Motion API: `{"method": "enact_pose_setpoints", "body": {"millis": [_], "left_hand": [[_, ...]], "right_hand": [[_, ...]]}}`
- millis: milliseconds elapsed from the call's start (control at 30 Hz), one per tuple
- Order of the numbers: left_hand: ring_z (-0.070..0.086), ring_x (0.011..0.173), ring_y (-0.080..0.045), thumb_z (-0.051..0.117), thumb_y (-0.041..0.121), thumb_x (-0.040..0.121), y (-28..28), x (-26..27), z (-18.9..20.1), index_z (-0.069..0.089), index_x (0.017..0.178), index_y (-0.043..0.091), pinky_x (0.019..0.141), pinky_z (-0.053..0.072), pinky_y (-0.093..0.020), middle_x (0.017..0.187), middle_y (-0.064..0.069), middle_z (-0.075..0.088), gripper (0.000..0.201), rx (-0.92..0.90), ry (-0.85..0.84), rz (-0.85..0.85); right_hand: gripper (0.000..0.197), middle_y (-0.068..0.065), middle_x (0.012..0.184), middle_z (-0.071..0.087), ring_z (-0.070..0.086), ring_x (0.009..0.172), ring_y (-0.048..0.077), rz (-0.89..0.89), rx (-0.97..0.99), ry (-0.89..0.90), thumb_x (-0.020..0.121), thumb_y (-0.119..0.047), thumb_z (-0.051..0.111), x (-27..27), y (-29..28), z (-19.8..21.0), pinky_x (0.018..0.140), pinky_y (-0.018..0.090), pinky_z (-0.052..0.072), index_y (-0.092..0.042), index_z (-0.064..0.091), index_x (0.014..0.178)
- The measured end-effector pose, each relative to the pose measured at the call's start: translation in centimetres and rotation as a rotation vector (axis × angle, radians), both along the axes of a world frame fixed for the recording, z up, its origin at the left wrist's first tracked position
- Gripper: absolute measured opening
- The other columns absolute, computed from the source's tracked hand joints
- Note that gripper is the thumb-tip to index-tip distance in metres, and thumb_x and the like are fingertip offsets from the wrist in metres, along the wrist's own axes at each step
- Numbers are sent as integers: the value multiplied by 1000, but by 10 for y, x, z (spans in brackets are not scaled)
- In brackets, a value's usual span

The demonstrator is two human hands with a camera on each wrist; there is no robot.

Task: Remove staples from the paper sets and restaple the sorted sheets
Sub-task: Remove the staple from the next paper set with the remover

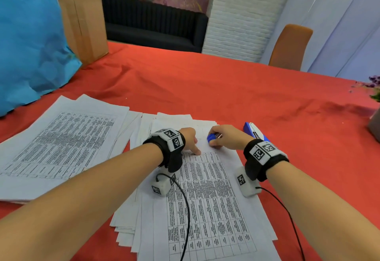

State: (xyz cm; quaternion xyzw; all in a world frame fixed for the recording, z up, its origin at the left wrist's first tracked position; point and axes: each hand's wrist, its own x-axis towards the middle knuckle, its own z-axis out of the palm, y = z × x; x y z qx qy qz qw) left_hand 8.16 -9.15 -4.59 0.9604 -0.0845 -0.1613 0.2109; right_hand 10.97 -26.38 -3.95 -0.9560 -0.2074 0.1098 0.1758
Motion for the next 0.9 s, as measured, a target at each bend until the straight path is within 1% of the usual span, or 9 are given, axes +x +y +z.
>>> {"method": "enact_pose_setpoints", "body": {"millis": [200,300,400,467,533,600,700,767,900], "left_hand": [[55,117,-24,68,34,85,0,-4,3,53,128,2,98,44,-35,132,-5,56,56,30,60,-22],[60,95,-22,58,41,91,5,-2,6,63,105,7,84,48,-31,109,-8,64,37,-44,122,38],[41,56,-14,32,44,100,10,-6,9,55,82,7,49,37,-21,68,-6,46,48,-758,377,360],[40,59,-15,26,38,103,16,-8,10,53,87,-1,52,39,-21,71,-9,44,50,-1374,581,579],[42,63,-16,27,23,103,25,-13,10,51,87,2,58,39,-22,74,-10,46,36,-1619,627,653],[37,58,-14,28,10,98,40,-20,10,45,76,10,53,31,-22,68,-6,42,27,-1631,525,711],[35,50,-14,30,4,94,71,-40,11,39,71,11,41,27,-23,59,-5,38,26,-1485,286,821],[36,36,-12,24,0,94,101,-57,16,40,70,8,33,26,-14,52,-5,41,30,-1716,272,911],[31,32,-6,32,22,99,173,-109,33,41,63,15,33,20,-15,49,3,37,38,-1308,157,784]], "right_hand": [[5,6,84,55,66,65,10,-304,752,257,94,-5,55,-2,-31,2,77,28,57,-9,58,96],[9,6,87,56,61,74,13,-194,676,212,95,-9,56,-8,-38,19,86,34,55,-7,60,102],[17,6,89,58,58,80,14,-37,610,157,94,-9,58,-22,-8,41,86,35,56,-2,59,109],[20,6,93,58,58,82,16,72,518,70,93,-9,59,-29,24,53,84,33,55,-2,58,112],[28,5,102,57,53,89,16,193,221,-123,90,-14,63,-31,59,56,81,30,46,-6,57,115],[34,7,109,53,49,95,20,294,-43,-247,86,-17,66,-38,95,53,81,30,39,-8,56,117],[37,10,112,53,51,100,25,349,-54,-276,83,-16,68,-50,139,48,82,31,39,-7,56,118],[38,9,110,56,55,95,23,293,194,-164,85,-17,68,-57,157,50,81,30,45,-7,56,120],[21,7,96,57,60,82,18,0,998,514,95,-16,58,-58,169,34,79,30,57,-4,55,111]]}}
